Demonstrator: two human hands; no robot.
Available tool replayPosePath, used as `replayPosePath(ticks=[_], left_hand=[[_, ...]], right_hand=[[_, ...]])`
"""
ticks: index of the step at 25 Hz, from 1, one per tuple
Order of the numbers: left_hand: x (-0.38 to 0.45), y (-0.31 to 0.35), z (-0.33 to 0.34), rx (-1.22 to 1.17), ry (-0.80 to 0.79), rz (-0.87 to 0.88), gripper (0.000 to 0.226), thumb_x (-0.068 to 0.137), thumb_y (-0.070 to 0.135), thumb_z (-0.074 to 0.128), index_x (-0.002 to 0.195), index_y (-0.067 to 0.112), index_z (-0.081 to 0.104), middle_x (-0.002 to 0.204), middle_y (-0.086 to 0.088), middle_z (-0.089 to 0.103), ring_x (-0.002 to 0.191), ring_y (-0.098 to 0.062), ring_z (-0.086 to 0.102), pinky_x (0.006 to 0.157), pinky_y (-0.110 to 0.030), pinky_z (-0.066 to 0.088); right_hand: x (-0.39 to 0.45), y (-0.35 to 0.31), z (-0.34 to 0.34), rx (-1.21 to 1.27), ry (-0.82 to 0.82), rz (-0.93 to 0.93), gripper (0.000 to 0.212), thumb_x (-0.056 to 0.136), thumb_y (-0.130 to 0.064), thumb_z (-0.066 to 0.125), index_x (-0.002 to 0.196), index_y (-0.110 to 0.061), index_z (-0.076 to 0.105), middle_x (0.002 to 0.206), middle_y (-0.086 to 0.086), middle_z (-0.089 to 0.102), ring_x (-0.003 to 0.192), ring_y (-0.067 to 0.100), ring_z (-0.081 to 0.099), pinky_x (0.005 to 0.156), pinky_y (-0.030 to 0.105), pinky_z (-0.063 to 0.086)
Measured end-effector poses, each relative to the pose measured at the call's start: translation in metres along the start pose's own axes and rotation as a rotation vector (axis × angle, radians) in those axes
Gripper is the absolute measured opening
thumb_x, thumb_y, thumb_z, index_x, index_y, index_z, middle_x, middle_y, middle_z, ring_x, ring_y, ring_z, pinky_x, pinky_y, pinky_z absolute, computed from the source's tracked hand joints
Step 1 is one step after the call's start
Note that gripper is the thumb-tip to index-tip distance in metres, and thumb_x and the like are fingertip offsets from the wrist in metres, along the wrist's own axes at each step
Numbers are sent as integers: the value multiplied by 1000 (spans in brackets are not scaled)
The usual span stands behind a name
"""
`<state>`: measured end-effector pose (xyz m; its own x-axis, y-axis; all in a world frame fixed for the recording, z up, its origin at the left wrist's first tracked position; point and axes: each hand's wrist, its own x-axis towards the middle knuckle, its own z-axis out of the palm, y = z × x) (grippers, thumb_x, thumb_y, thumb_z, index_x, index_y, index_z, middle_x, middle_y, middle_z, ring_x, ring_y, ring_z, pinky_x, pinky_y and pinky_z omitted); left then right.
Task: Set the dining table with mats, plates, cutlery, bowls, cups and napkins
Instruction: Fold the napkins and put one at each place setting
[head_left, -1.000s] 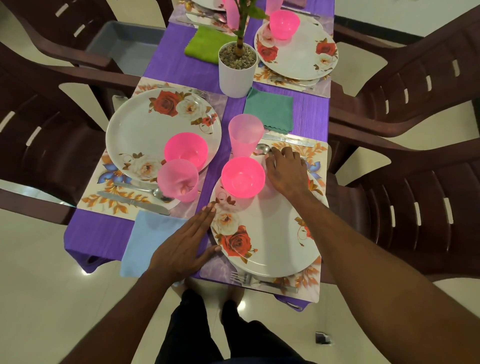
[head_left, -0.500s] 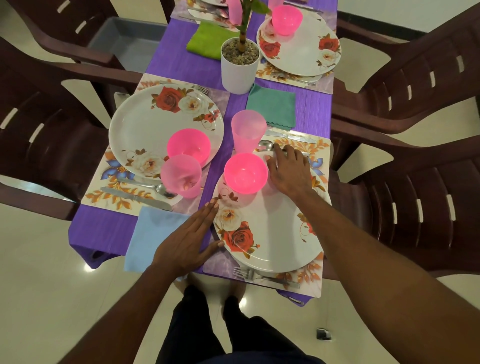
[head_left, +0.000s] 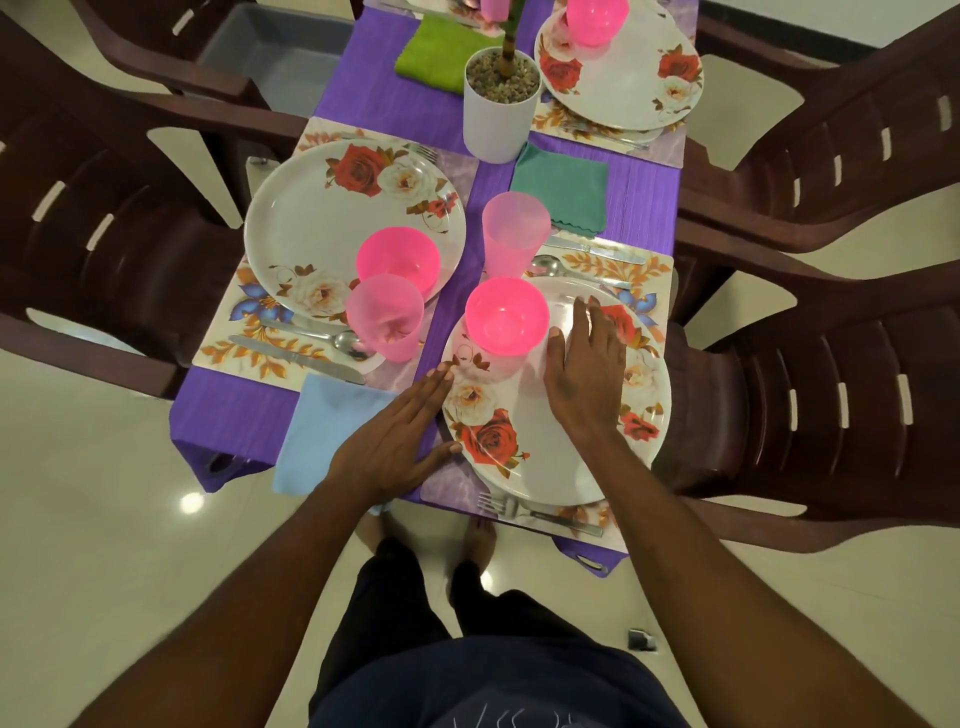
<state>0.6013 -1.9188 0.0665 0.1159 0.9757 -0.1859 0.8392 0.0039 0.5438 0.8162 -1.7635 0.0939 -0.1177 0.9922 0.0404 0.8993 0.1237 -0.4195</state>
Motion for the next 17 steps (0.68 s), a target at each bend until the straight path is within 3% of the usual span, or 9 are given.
replayPosePath(ticks=[3, 5, 9, 12, 14, 17], left_hand=[[-1, 3, -5, -28, -16, 8, 87, 99, 67, 42, 163, 29, -4, 169, 16, -6, 154, 1, -4, 126, -37, 20], [-7, 11, -11, -34, 20, -13, 85, 100, 66, 40, 162, 30, -4, 169, 16, -7, 154, 0, -3, 126, -36, 19], [-37, 22, -18, -44, 243, -169, 75, 101, 66, 33, 162, 27, 14, 168, 8, 18, 154, -11, 21, 119, -32, 27], [-70, 7, -26, -81, 412, -260, 68, 103, 58, 37, 159, 20, 28, 162, -2, 36, 148, -20, 37, 118, -38, 34], [-92, -6, -36, -94, 522, -349, 66, 104, 54, 38, 158, 17, 29, 161, -6, 38, 147, -23, 39, 121, -37, 30], [-118, -28, -57, -35, 625, -463, 69, 104, 57, 34, 159, 16, 26, 163, -7, 35, 151, -22, 32, 125, -38, 23]], right_hand=[[-25, -4, -6, 31, 1, -27, 53, 106, -42, 39, 154, -18, 35, 160, 8, 38, 148, 29, 33, 124, 52, 22], [-38, -9, -9, 38, -13, -86, 54, 106, -40, 40, 154, -18, 34, 160, 9, 38, 148, 30, 35, 123, 53, 22], [-56, -39, -17, 43, -29, -220, 52, 106, -35, 41, 155, -17, 35, 158, 9, 40, 146, 28, 36, 125, 49, 20], [-77, -74, -19, 113, -21, -314, 49, 104, -29, 45, 149, -10, 43, 150, 13, 50, 138, 32, 45, 119, 51, 33], [-95, -98, -15, 138, -9, -455, 46, 103, -28, 48, 145, -7, 48, 144, 13, 56, 133, 32, 52, 113, 51, 41], [-110, -140, -2, 200, -38, -598, 48, 103, -28, 49, 146, -6, 50, 145, 11, 57, 134, 28, 52, 114, 46, 41]])
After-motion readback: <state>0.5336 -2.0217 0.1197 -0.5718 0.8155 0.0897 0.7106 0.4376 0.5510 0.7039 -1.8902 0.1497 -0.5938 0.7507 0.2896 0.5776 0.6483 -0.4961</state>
